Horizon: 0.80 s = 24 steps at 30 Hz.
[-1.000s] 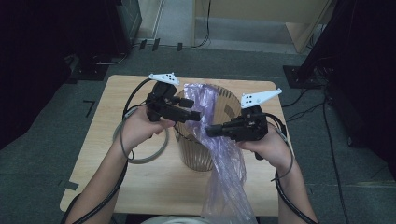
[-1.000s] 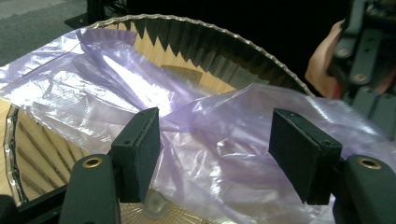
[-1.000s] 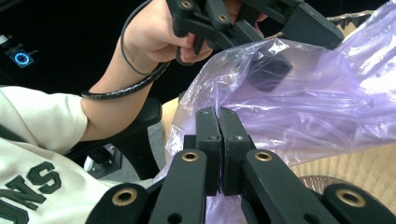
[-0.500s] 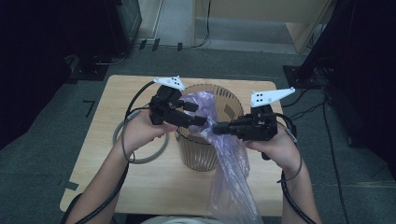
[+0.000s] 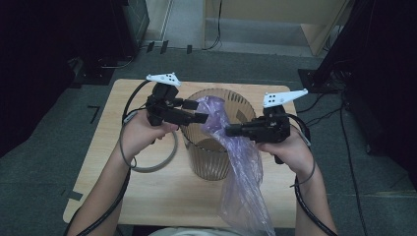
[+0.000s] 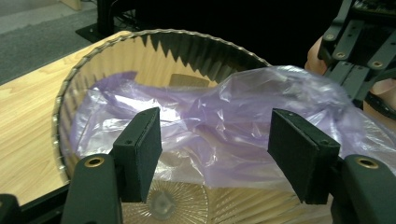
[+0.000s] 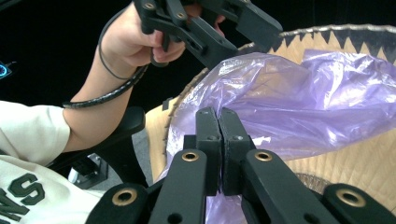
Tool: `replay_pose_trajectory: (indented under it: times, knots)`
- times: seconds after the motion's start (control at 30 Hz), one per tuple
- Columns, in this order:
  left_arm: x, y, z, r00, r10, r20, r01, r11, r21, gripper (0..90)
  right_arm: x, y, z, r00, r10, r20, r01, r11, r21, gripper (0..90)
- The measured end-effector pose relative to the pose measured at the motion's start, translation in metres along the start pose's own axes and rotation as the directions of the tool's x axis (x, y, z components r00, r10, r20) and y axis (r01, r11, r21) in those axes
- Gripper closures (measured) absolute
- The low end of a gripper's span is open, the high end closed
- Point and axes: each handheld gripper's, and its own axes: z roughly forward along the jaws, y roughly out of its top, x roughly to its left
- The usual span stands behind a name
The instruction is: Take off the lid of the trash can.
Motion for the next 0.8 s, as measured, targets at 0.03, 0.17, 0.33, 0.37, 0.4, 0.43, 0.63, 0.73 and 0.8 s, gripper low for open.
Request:
replay_pose_trajectory:
  times: [0.03,0.17,0.33,0.37,0.4,0.43,0.63,0.73,0.8]
  knots:
    - [0.001,0.000,-0.001,1.0000,-0.003,-0.001,0.003,1.0000,-0.001,34.3,-0.002,0.000,0.001,1.0000,0.006,0.000,-0.006,1.000,0.003,89.3]
    - [0.003,-0.001,-0.004,0.9999,-0.010,-0.006,0.010,0.9999,-0.005,34.3,-0.007,0.002,0.003,0.9999,0.009,0.013,-0.009,1.000,0.005,89.3]
    - [0.005,-0.003,-0.006,0.9997,-0.021,-0.012,0.021,0.9997,-0.009,34.3,-0.013,0.010,0.004,0.9995,-0.001,0.031,0.001,1.000,-0.007,89.3]
    - [0.006,-0.003,-0.007,0.9996,-0.024,-0.013,0.024,0.9997,-0.011,34.3,-0.014,0.012,0.004,0.9993,-0.004,0.038,0.004,1.000,-0.011,89.3]
    - [0.006,-0.004,-0.007,0.9995,-0.028,-0.013,0.028,0.9995,-0.015,34.3,-0.016,0.013,0.004,0.9992,-0.005,0.040,0.005,1.000,-0.012,89.3]
    - [0.007,-0.004,-0.008,0.9994,-0.034,-0.012,0.034,0.9993,-0.016,34.3,-0.017,0.014,0.005,0.9990,-0.005,0.046,0.005,1.000,-0.014,89.3]
    - [0.008,-0.007,-0.011,0.9989,-0.042,-0.020,0.042,0.9989,-0.019,34.3,-0.027,0.018,0.006,0.9959,-0.011,0.089,0.013,1.000,-0.022,89.2]
    - [0.008,-0.008,-0.013,0.9987,-0.046,-0.022,0.046,0.9987,-0.021,34.3,-0.030,0.019,0.005,0.9939,-0.016,0.109,0.020,0.999,-0.031,88.8]
    - [0.009,-0.009,-0.014,0.9984,-0.049,-0.027,0.049,0.9986,-0.020,34.3,-0.033,0.020,0.006,0.9871,-0.053,0.151,0.064,0.996,-0.068,82.4]
